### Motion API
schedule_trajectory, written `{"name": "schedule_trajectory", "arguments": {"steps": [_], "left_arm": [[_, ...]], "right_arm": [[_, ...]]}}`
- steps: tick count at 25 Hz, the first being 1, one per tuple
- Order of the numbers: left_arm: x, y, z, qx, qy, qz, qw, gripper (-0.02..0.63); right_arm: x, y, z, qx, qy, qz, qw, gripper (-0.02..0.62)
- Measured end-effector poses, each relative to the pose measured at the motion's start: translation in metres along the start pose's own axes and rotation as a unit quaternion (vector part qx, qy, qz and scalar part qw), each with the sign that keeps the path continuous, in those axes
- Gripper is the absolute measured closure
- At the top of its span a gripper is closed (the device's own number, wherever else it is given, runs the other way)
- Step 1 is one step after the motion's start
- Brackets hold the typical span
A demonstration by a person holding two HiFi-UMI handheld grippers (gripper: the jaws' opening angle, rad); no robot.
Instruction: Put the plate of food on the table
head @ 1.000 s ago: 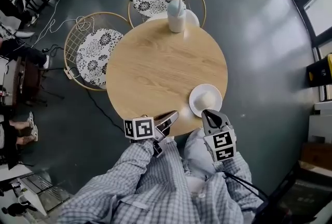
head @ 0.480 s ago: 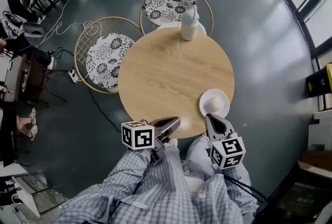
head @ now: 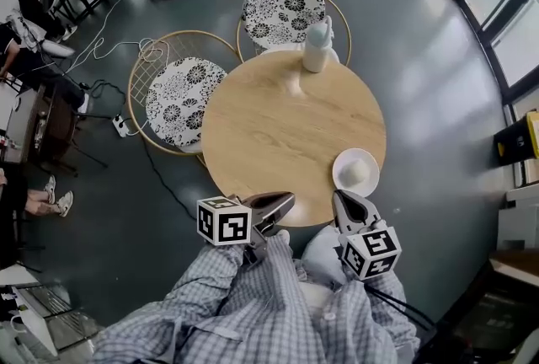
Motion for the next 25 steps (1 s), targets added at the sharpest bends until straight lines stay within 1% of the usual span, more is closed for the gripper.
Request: {"name": "schedule_trajectory", "arguments": {"steps": [5,11,17,25], "left_arm": [[0.004,0.005,0.002,0.013,-0.016,-0.009,0.9998,0.598],[0.007,0.005,0.003,0.021,-0.024,-0.002,0.9995,0.598],[0.008,0.005,0.001,0.015,-0.029,-0.006,0.9995,0.598],[0.012,-0.001,-0.002,0.007,-0.029,-0.005,0.9995,0.598]], "right_arm": [[-0.004,0.007,-0.003,0.009,0.007,0.012,1.0,0.586],[-0.016,0.012,-0.009,0.012,0.029,0.05,0.998,0.586],[-0.024,0.014,-0.009,0.016,0.043,0.048,0.998,0.586],[-0.02,0.012,-0.004,0.023,0.041,0.041,0.998,0.586]]}}
Point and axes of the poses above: the fingertips, and each gripper's own axes: z backward along the fingers, x to its right, y out of its top, the point moved 6 cm from there along z, backward along the fingers, and after that the axes turned 8 degrees about y, right-handed, at the moved point
